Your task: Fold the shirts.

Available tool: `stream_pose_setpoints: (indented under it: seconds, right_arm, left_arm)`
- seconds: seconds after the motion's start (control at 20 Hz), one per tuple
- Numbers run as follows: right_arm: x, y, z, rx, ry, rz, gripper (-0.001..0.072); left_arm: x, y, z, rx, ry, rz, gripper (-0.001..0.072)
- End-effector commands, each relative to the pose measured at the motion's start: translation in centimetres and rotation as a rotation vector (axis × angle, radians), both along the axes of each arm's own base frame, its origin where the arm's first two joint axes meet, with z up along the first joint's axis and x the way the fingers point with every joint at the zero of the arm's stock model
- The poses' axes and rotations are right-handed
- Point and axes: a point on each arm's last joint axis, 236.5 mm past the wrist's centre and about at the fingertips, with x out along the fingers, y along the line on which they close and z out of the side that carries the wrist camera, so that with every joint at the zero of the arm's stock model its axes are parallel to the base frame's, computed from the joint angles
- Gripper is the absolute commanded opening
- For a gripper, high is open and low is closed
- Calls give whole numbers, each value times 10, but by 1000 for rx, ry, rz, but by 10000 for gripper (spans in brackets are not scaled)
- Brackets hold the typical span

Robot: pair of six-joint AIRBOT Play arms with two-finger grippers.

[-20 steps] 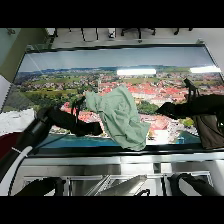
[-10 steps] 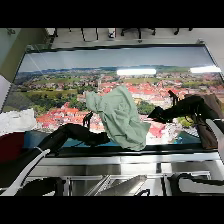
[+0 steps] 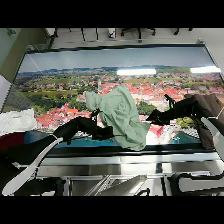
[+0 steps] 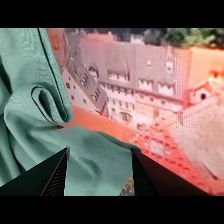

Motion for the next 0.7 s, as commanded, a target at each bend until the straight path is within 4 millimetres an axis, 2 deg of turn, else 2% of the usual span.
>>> stream_pose_setpoints:
  seconds: [0.0,0.05,0.25,0.35,0.45,0.55,0.65]
  right_arm:
    - [-5,12,-3,1,5,41,444]
    - [-8,19,-5,2,12,62,444]
    - [-23,46,-16,8,46,141,436]
    - [-19,54,-12,12,13,177,436]
    - [2,53,2,8,-46,175,438]
    - [30,49,24,2,-127,168,441]
    - [56,45,41,-10,-195,142,449]
  left_arm:
    - [19,-1,-1,2,-49,29,61]
    - [22,-1,1,1,-59,29,16]
    - [40,-2,13,-18,-89,49,16]
    - [39,4,18,-11,-97,23,16]
    - [27,28,21,60,-90,-70,16]
    - [12,68,22,143,-54,-119,16]
    - [4,108,24,189,-22,-81,16]
